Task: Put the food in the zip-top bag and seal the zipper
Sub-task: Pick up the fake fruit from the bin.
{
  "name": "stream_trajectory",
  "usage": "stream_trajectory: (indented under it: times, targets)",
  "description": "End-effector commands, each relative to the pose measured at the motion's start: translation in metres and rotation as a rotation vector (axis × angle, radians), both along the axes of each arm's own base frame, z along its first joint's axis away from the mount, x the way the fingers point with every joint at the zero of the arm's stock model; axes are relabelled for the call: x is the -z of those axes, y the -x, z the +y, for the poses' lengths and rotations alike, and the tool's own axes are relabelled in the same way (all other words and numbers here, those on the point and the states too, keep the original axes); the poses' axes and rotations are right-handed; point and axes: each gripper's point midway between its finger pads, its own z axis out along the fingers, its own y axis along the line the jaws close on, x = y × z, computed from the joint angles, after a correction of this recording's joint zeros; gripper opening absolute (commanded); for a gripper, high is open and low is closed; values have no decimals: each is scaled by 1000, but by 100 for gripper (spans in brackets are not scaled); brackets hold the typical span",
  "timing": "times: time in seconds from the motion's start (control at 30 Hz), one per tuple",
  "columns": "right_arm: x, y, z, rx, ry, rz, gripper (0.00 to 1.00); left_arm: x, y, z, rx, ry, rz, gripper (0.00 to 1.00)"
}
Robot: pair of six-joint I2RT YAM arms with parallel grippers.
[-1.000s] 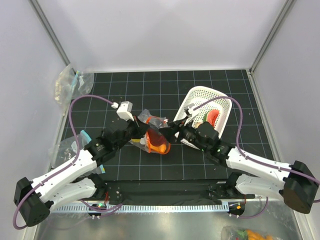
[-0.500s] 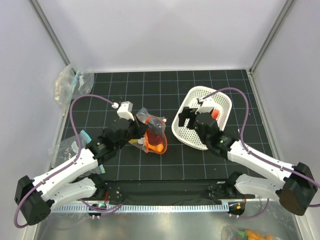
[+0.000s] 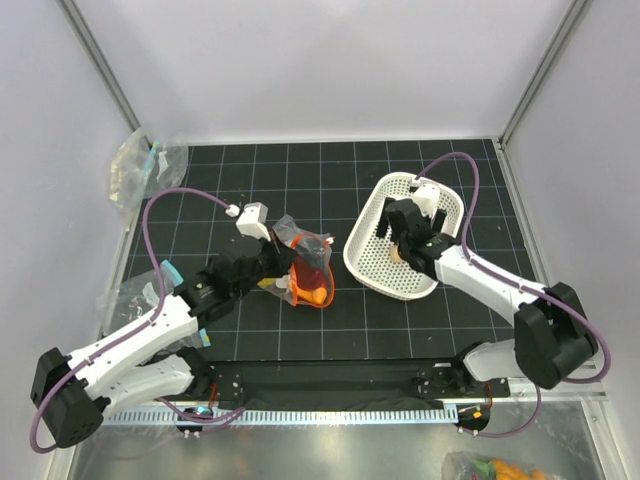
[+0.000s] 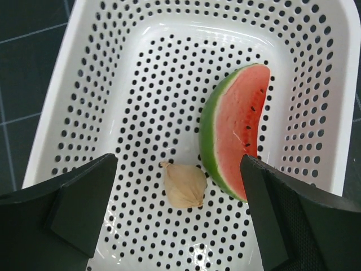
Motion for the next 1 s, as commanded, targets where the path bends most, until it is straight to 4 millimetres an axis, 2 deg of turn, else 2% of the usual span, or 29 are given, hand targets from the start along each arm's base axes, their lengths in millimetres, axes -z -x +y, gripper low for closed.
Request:
stream_trajectory:
  times: [0.0,0.2,0.27,0.47,0.57,0.77,0.83,0.87,0.97]
  targets:
    - [-6,-13,-9,87,-17,-10,100,-24,-6,-6,-1,35,-45,0]
    - [10,-23,-30,180,-10,27,100,-22,-6,-6,0,32,-41,0]
    - [19,-24,-45,234,-8,47,100,-23,-6,-6,2,32,-43,0]
    - [54,-31,-59,294,-74,150,99,-22,-6,-8,5,34,-38,0]
    - [75,-35,-55,270,-127,205,96,-21,-6,-9,7,34,-33,0]
    - [85,-38,-55,266,-135,242,88,-19,-4,-15,32,44,-18,0]
    - [85,-36,-55,259,-143,234,78,-18,-5,-15,32,40,-15,0]
    - [84,-37,-54,256,-150,227,67,-18,-4,-15,34,39,-16,0]
    - [74,-37,-54,251,-166,194,49,-19,-3,-16,42,46,-12,0]
